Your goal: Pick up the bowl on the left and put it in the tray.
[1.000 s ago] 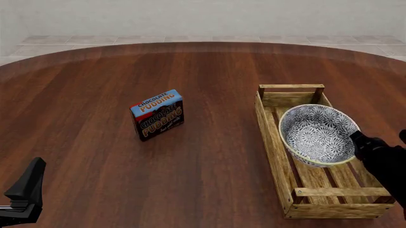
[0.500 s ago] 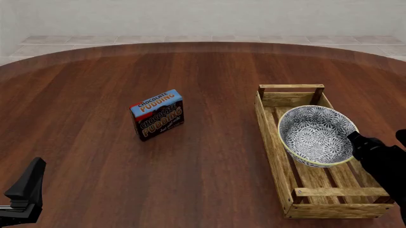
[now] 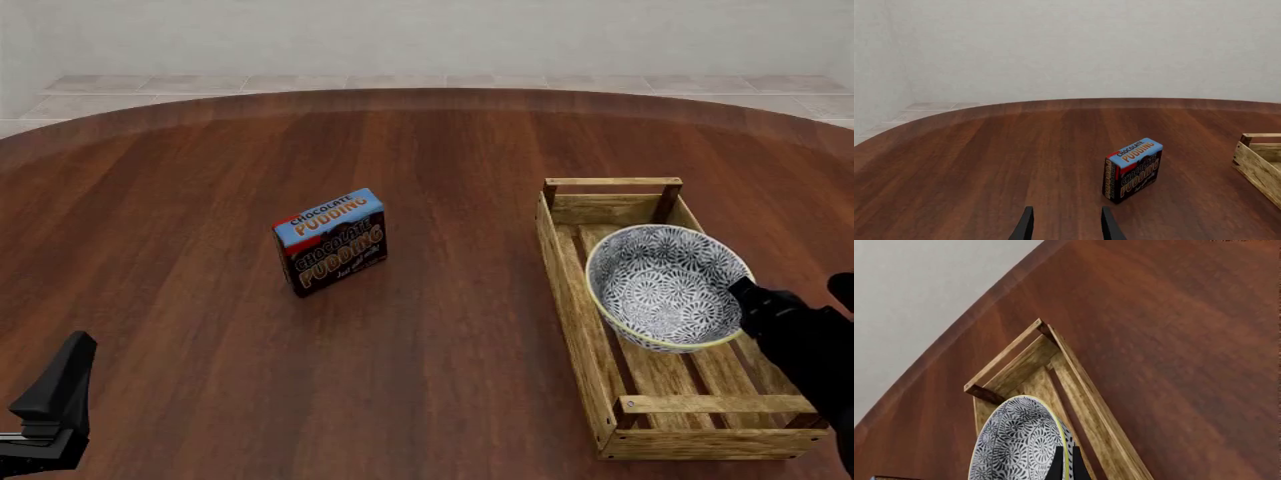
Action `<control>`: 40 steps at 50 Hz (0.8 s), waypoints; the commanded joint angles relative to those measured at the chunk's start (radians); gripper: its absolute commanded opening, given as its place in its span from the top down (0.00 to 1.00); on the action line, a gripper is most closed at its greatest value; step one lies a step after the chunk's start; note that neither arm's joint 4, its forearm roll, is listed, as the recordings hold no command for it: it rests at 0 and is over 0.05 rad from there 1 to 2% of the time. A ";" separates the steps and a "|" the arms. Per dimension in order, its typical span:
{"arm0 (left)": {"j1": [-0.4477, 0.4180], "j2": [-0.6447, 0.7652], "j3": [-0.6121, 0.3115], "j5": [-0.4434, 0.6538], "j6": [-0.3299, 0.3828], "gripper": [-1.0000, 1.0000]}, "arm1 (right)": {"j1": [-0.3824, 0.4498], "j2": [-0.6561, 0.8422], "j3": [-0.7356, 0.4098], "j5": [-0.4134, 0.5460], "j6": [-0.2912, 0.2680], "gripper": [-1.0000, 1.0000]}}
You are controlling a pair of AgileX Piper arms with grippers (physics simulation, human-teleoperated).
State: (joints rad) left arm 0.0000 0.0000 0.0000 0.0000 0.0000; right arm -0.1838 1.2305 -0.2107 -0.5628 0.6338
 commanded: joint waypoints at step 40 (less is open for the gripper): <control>0.000 0.000 0.000 0.000 0.000 0.00 | 0.018 0.086 -0.021 -0.066 -0.031 1.00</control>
State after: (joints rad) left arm 0.0000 0.0000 0.0000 0.0000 0.0000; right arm -0.1752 1.3060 -0.2248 -0.6166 0.6039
